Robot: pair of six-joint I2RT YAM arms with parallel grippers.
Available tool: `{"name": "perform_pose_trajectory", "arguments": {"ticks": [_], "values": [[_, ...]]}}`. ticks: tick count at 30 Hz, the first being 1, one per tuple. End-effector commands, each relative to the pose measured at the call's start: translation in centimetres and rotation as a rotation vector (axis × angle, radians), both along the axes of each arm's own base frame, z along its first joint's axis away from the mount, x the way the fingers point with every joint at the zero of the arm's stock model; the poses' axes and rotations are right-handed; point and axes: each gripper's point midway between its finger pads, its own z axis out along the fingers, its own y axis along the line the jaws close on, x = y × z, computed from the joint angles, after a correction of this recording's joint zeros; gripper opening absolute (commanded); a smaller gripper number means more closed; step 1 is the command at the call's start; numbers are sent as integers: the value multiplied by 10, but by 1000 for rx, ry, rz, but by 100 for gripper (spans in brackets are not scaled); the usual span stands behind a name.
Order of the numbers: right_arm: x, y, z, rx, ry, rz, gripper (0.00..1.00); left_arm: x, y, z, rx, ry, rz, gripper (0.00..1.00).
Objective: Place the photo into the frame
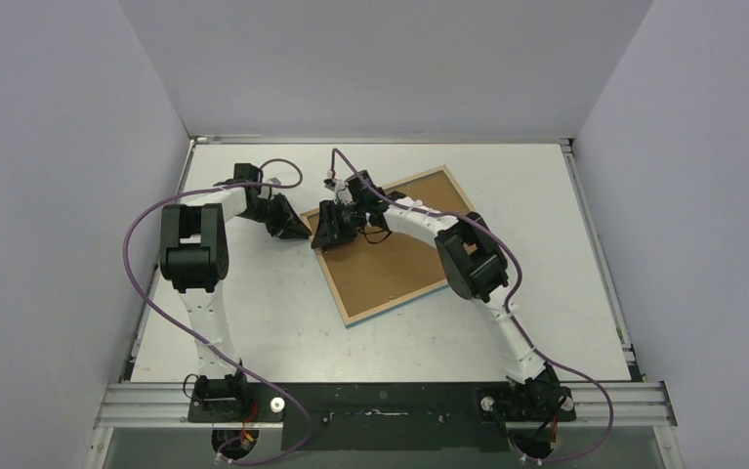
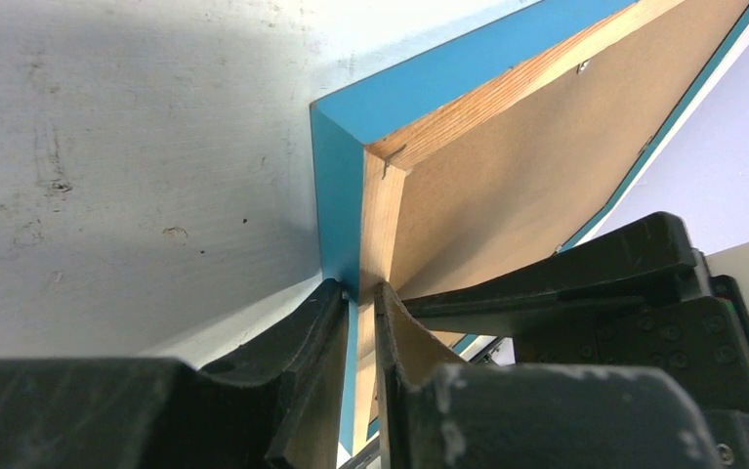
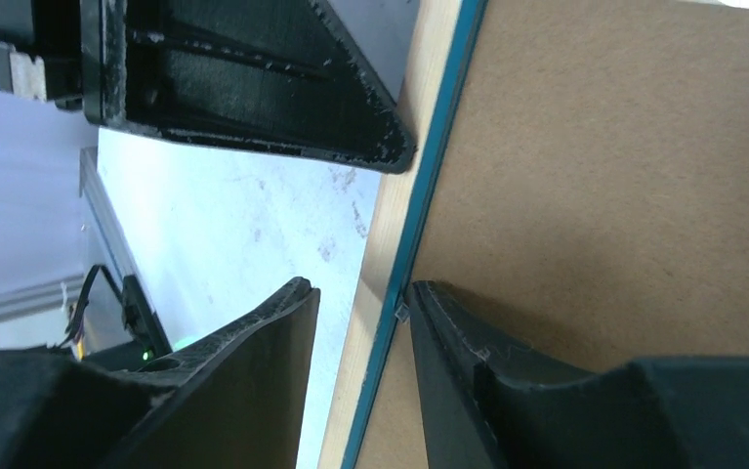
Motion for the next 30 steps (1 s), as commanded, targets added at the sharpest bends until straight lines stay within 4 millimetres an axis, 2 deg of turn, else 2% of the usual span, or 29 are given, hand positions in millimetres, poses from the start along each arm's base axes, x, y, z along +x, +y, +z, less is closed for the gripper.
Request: {"name": "perform_pose_trajectory", "arguments": {"ticks": [1,4,7,9,11,14,17,21,24,26,30], "values": [[61,-26,47,4,-114,-276,43,22,23,-17,165,-90,14,17],[94,-51,92,76,-199,-405,51,24,17,2,130,-135,2,25],[115,-90,130,78,-269,-521,54,25,12,24,97,-202,-31,34],[127,-125,145,46,-292,-623,55,24,11,39,91,-243,-48,38],[133,-170,147,-23,-292,-738,57,22,11,51,94,-279,-55,42],[136,-251,137,-181,-257,-925,62,17,11,64,99,-309,-66,47],[127,-339,117,-381,-215,-1072,67,9,14,72,124,-327,-72,52],[109,-407,97,-567,-146,-1103,70,0,20,78,161,-328,-74,57],[97,-439,85,-670,-112,-1117,75,-1,22,83,174,-331,-61,58],[90,-453,71,-712,-57,-1109,76,-1,20,86,158,-334,-59,58],[78,-460,45,-712,37,-1038,79,-2,13,92,127,-338,-64,58]]}}
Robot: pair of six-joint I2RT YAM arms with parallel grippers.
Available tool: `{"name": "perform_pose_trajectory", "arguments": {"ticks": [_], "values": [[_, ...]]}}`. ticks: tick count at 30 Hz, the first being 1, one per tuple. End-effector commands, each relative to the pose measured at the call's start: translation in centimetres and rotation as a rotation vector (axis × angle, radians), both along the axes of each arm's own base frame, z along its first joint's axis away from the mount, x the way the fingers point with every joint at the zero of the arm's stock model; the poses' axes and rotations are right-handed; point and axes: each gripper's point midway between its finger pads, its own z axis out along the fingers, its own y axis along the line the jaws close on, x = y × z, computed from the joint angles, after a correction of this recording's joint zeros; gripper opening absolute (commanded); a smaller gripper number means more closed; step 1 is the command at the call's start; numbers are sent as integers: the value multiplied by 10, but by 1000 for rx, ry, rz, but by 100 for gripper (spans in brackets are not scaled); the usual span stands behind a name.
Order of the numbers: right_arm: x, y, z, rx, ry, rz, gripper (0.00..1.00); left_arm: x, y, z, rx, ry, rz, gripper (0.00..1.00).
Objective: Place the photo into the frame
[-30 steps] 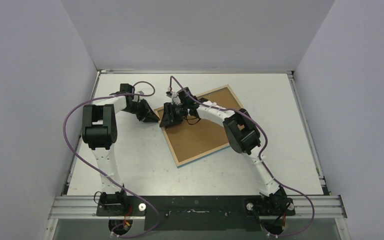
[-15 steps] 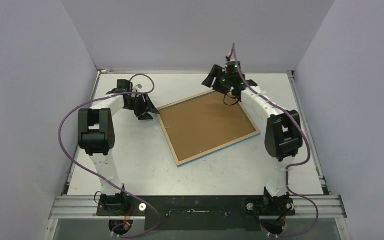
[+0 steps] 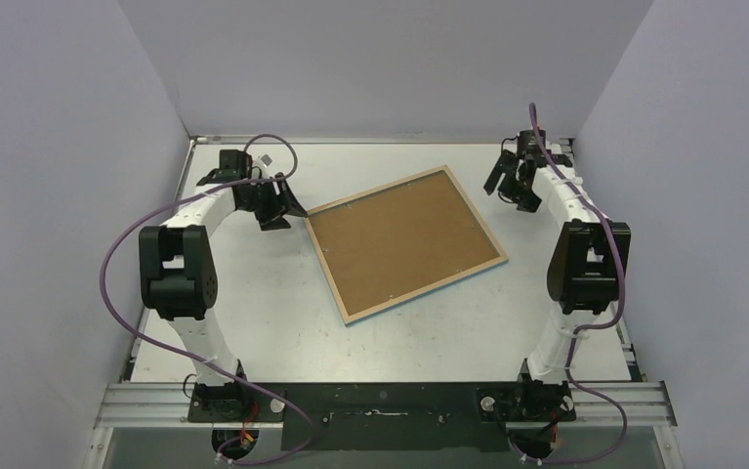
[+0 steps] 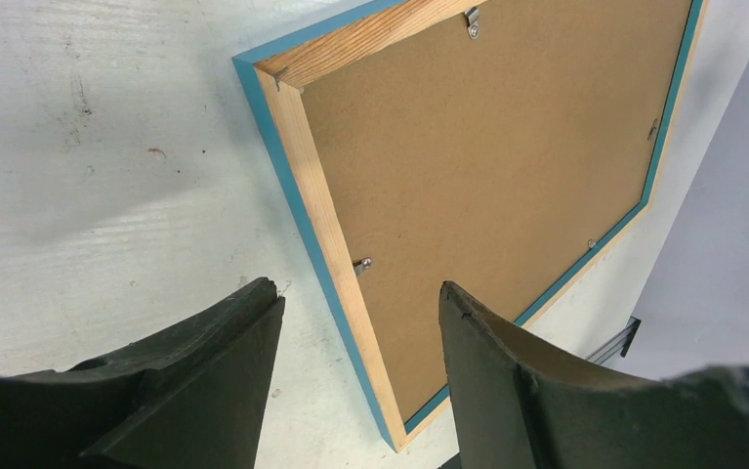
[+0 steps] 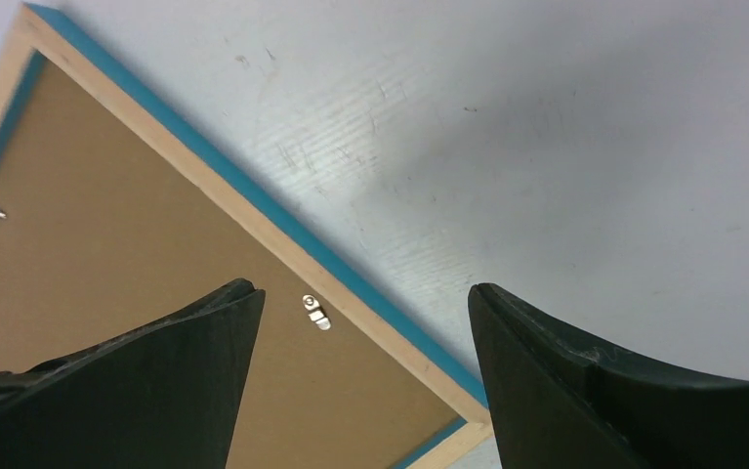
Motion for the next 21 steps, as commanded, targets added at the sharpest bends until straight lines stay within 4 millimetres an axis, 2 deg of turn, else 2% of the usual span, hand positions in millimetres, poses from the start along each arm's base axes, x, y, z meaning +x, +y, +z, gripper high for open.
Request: {"name": "perform_pose_trajectory", "arguments": {"ticks": [1,5,11,17,18,21], "values": [[-25,-8,-35,8,152,67,80,-2,-7,23,-21,-52,-22,58],[-32,5,-53,93,187,110,80,-3,-16,30,-44,-64,-44,58],[-37,18,-70,149,209,168,80,-3,-36,40,-77,-71,-90,58],[-47,39,-73,196,216,215,79,-4,-69,47,-110,-83,-164,58],[-50,51,-74,206,220,230,78,-5,-78,47,-114,-85,-184,58],[-61,66,-77,237,235,226,76,-2,-93,43,-116,-99,-222,58]]}}
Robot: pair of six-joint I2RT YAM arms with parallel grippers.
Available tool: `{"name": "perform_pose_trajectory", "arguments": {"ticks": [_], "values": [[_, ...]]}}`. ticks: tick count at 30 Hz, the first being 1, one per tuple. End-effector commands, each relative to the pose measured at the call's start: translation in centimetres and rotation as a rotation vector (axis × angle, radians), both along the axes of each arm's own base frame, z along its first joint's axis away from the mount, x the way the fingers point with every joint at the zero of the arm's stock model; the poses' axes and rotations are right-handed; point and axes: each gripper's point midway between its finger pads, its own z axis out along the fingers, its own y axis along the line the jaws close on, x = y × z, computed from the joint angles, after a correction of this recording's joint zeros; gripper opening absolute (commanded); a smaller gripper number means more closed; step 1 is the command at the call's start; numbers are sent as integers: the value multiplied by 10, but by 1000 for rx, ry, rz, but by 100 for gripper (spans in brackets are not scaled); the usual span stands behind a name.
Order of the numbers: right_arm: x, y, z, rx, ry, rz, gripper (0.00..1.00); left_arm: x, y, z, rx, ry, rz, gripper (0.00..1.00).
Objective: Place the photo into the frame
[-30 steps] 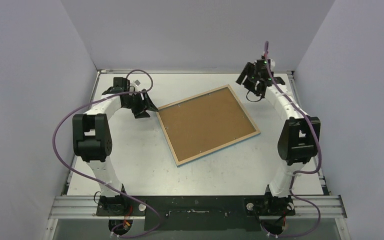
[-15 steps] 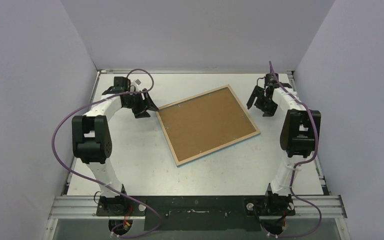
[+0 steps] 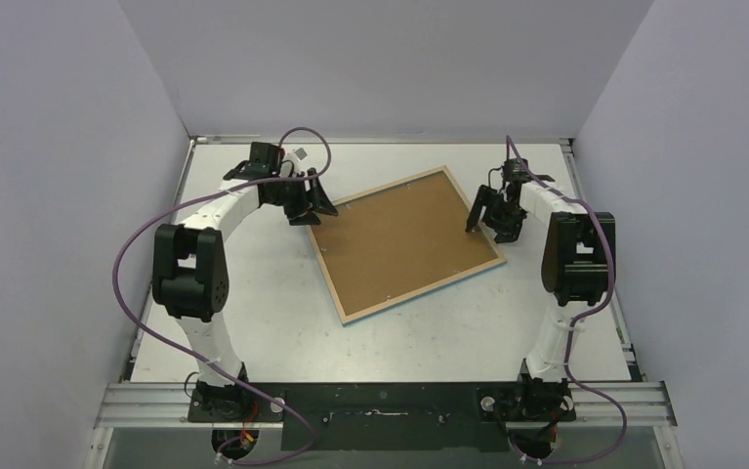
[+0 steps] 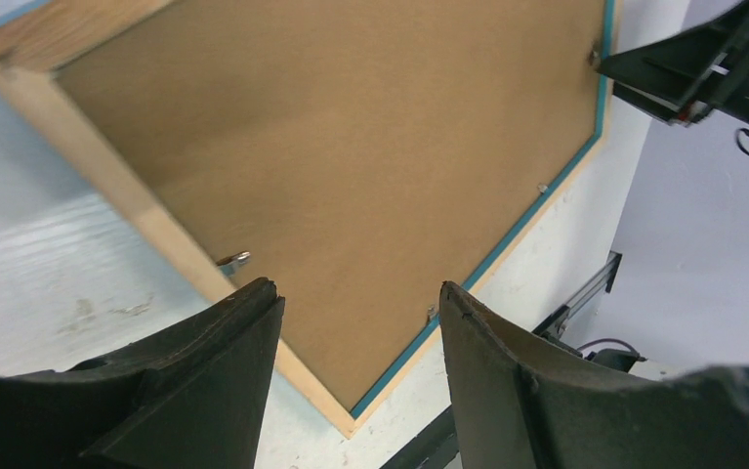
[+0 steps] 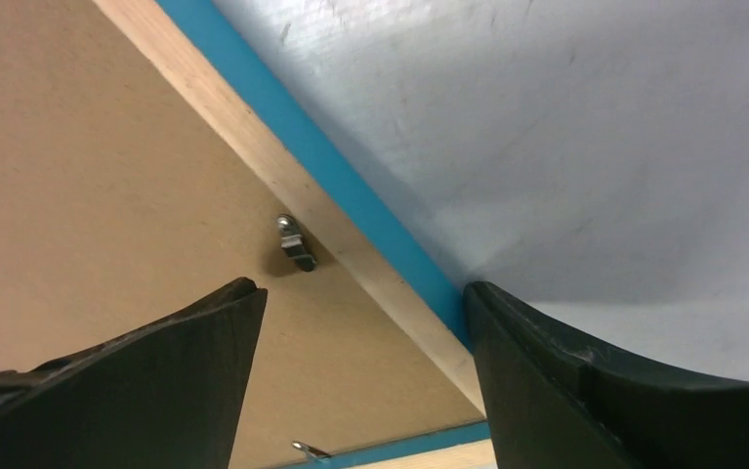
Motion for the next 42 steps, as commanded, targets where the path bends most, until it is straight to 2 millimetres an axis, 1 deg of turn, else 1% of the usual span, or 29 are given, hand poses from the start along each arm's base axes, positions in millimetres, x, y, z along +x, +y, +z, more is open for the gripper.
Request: {"name": "perform_pose_trajectory", "arguments": {"ticks": [1,4,6,10,15,17,20,25,27,29,33,35,37,38,40,42], "values": [[-10,29,10,61,-21,18,76,13,-29,20,-45,-81,-72,58],[-24,43,10,78,-5,37,74,16,-35,16,-50,-81,-84,58],[-34,58,12,84,-8,60,73,18,-40,14,-49,-84,-89,58],[-56,79,20,94,-14,66,72,14,-54,8,-59,-77,-111,58],[-84,86,28,65,-25,33,71,8,-69,-1,-56,-65,-137,58],[-91,89,32,45,-39,43,71,4,-75,-6,-56,-55,-149,58],[-100,107,37,59,-75,122,71,-2,-83,-14,-58,-40,-168,58],[-114,129,34,44,-74,207,70,-11,-106,-22,-71,-29,-219,57],[-113,129,39,20,-95,201,70,-13,-117,-24,-74,-31,-240,57],[-107,123,48,-23,-124,191,70,-16,-127,-25,-78,-40,-262,56],[-91,101,66,-164,-173,166,70,-24,-147,-31,-104,-34,-296,52],[-84,93,73,-223,-188,186,70,-27,-153,-33,-123,-37,-305,50],[-80,87,73,-269,-180,210,70,-29,-160,-31,-156,-48,-321,48],[-77,88,71,-277,-177,234,70,-30,-163,-28,-174,-57,-332,47],[-73,87,60,-300,-148,278,70,-32,-172,-23,-220,-86,-373,45],[-69,87,51,-311,-119,298,69,-36,-178,-23,-247,-92,-408,42]]}}
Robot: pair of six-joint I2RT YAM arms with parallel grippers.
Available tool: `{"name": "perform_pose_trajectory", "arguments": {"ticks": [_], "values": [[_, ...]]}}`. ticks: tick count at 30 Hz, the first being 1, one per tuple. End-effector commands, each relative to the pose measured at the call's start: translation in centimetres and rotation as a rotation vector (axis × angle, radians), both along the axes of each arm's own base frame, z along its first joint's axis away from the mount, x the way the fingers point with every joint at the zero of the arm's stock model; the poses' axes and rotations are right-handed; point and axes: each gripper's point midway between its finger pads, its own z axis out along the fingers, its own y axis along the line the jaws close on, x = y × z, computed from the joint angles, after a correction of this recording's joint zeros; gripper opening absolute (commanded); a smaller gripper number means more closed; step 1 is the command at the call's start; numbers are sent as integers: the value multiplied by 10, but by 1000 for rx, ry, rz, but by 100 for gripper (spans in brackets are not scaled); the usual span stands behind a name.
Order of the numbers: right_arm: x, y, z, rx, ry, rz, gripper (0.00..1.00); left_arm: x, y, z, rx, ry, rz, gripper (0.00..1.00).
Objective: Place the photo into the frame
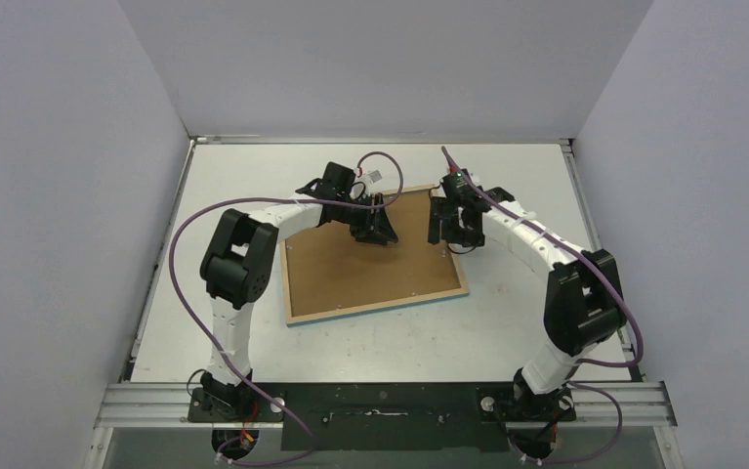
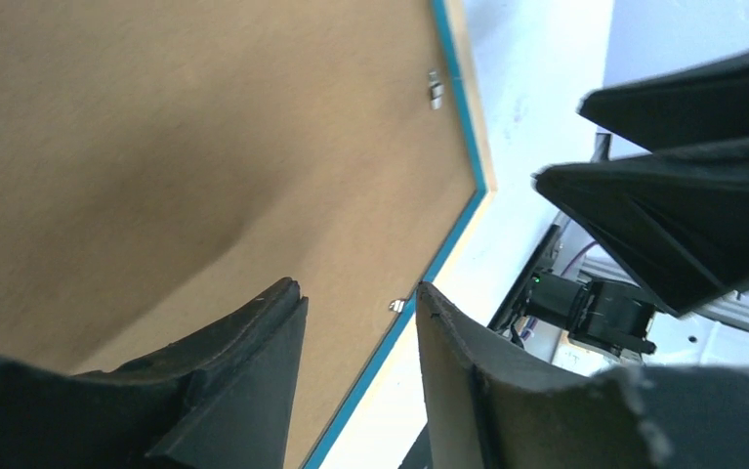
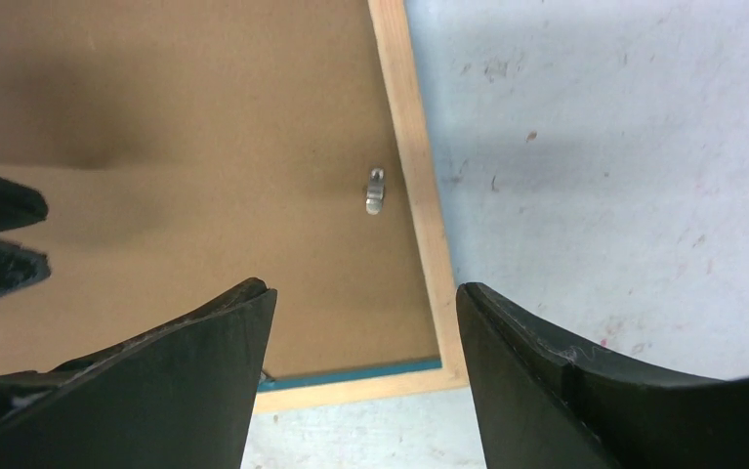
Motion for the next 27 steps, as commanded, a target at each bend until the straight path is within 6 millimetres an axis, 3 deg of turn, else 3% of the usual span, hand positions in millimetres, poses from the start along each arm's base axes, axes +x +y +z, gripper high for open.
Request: {"name": "perform_pose_trajectory", "arguments": {"ticks": [1,9,21,27], "values": [[13,-14,-17,-116,37,43,69,4,-22,17,-132,-77,-83,40],[33,-13,-41,-86,55,25,69,0,-25,-10,-92,-20,-92,37],[35,-12,-62,-76,93,52,67,-12,-6,-48,57,16,-94,36],[31,-17,-74,-72,121,48,58,-20,-3,-60,104,27,-112,36]]}}
